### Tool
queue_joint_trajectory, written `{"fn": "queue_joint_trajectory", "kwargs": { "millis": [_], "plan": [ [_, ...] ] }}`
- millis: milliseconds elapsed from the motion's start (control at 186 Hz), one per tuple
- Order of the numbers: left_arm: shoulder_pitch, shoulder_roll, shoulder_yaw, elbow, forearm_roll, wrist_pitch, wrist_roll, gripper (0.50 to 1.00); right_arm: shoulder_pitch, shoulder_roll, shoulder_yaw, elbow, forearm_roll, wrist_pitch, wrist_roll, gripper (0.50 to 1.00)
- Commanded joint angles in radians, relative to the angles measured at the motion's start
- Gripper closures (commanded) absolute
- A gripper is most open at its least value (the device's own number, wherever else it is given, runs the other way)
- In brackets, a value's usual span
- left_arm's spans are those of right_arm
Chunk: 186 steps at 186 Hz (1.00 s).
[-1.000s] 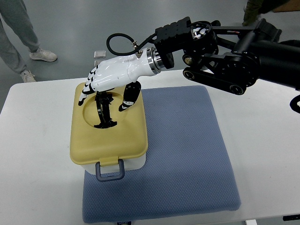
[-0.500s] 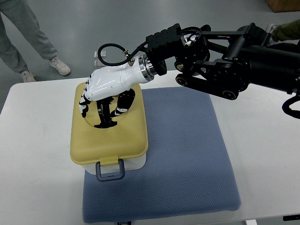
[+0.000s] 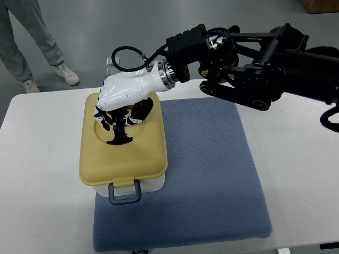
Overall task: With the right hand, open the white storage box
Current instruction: 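Lift the yellow lid off the white box with the right hand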
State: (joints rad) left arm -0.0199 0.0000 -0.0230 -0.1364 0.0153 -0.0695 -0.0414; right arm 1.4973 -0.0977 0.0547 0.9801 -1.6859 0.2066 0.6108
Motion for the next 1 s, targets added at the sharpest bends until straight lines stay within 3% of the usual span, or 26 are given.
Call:
{"fn": "queue_joint_trajectory", "kwargs": {
  "millis": [0,602,995],
  "plan": [
    [0.000,0.000,0.000,0.001,0.000,0.000,0.000,0.500,0.001,0.000,0.001,0.000,0.000,0.001,0.000,1.000],
    [0.000,0.000,0.000,0.000,0.000,0.000,0.000,0.500,0.023,-0.037,0.020,0.000,0.017,-0.001,0.000,1.000],
    [0.000,0.000,0.000,0.000,0.000,-0.001,0.000,0.500,0.041,-0.201,0.022,-0.054,0.023,-0.010,0.000,1.000]
  ]
}}
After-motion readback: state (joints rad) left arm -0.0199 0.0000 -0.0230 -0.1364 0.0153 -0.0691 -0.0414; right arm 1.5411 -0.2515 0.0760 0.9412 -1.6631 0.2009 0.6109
